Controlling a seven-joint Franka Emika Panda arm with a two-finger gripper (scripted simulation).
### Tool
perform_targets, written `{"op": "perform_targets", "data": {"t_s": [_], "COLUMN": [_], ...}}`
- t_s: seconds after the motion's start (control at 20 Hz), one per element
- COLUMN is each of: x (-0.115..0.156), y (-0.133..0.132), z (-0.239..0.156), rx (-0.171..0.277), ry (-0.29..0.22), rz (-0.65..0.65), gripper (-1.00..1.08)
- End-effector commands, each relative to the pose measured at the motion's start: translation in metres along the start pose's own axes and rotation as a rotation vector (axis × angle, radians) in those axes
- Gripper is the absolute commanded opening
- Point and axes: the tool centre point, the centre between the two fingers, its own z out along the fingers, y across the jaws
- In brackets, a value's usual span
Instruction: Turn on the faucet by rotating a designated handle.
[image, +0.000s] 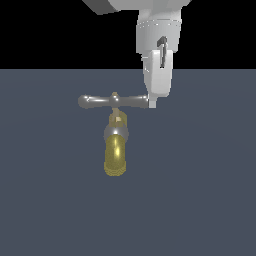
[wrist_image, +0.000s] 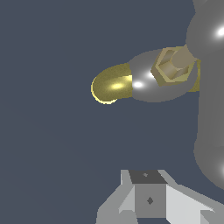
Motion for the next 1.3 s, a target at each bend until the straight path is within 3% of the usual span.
{"op": "perform_targets", "data": {"t_s": [0.0,0.8,1.25], "x": [0.002,0.006,0.005], "y": [0.003,0.008,0.034], "z": [0.005,0.012,0.012], "rx": [0.000,0.001,0.001], "ry": [0.001,0.002,0.002], "rz": [-0.030,-0.069,-0.069], "gripper": [-1.00,-1.00,-1.00]}}
